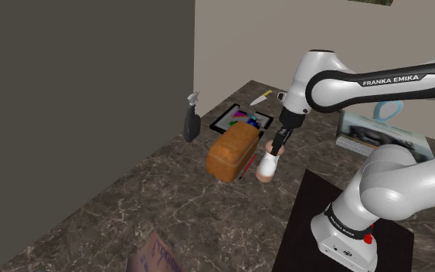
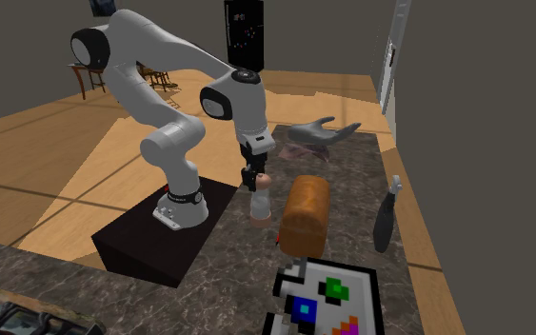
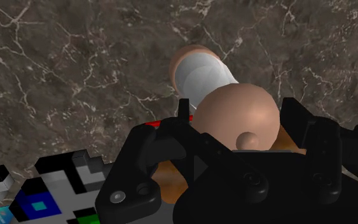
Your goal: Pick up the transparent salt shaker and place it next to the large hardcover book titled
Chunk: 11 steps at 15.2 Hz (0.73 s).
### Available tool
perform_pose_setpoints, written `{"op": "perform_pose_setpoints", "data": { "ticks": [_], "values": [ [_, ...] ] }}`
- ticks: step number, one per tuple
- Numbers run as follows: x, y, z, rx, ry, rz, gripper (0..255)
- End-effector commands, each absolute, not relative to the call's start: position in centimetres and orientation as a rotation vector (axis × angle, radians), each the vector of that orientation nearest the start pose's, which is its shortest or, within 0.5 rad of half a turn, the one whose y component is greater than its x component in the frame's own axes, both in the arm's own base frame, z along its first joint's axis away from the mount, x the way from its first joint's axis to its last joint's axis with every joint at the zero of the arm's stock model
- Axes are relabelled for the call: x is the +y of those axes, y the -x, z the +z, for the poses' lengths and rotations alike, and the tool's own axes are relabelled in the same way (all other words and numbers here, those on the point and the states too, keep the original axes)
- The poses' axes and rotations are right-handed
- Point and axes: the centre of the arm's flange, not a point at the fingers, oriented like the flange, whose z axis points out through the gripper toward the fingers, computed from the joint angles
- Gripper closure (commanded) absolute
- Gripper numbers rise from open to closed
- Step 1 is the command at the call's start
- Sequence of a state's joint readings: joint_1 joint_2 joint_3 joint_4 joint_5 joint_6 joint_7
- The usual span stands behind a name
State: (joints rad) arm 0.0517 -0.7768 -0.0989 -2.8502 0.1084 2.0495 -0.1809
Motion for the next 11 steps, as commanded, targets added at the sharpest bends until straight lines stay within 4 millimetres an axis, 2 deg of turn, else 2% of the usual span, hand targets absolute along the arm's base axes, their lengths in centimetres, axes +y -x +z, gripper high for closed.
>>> {"op": "perform_pose_setpoints", "data": {
  "ticks": [1,2,11],
  "values": [
    [-0.4,-29.9,39.4,-0.166,2.970,0.017,255],
    [-0.4,-29.9,39.4,-0.166,2.970,0.017,255],
    [-0.4,-29.9,44.2,-0.166,2.970,0.017,255]
  ]
}}
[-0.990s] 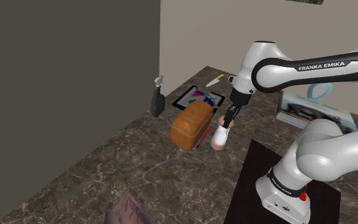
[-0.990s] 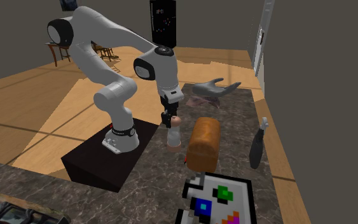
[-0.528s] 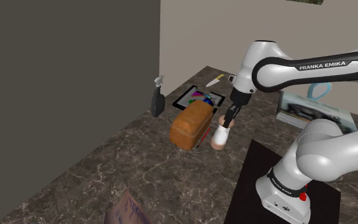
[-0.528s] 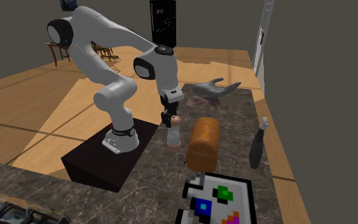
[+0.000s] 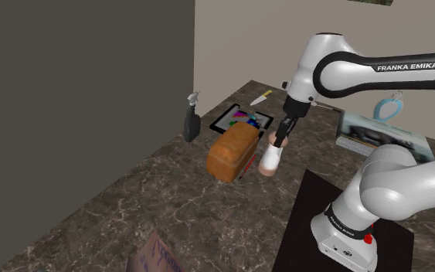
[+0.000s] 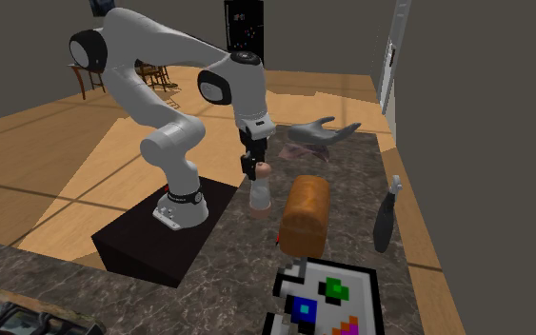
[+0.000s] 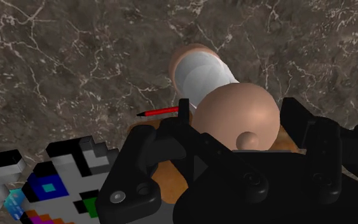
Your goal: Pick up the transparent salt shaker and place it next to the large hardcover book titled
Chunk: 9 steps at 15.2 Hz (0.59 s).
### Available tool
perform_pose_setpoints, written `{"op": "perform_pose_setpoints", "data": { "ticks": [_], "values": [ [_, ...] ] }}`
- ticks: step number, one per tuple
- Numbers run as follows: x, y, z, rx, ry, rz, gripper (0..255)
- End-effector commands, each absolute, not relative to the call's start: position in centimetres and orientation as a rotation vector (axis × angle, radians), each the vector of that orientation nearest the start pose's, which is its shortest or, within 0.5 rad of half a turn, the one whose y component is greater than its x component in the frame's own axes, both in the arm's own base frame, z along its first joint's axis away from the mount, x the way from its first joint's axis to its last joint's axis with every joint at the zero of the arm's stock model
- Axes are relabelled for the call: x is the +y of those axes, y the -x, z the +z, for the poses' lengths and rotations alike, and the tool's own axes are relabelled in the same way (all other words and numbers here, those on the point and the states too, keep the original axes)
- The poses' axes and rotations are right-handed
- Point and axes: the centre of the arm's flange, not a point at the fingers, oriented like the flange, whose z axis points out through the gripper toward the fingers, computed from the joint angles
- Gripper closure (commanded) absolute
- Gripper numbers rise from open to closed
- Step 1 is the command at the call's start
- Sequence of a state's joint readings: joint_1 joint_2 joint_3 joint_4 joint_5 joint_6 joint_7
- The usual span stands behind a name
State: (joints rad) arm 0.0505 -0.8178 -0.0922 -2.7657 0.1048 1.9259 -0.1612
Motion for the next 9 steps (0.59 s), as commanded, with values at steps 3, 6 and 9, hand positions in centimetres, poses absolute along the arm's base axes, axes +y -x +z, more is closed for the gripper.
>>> {"op": "perform_pose_setpoints", "data": {
  "ticks": [3,6,9],
  "values": [
    [-0.4,-29.9,45.8,-0.166,2.970,0.017,255],
    [-0.4,-29.9,47.3,-0.166,2.970,0.017,255],
    [-0.4,-29.9,48.9,-0.166,2.970,0.017,255]
  ]
}}
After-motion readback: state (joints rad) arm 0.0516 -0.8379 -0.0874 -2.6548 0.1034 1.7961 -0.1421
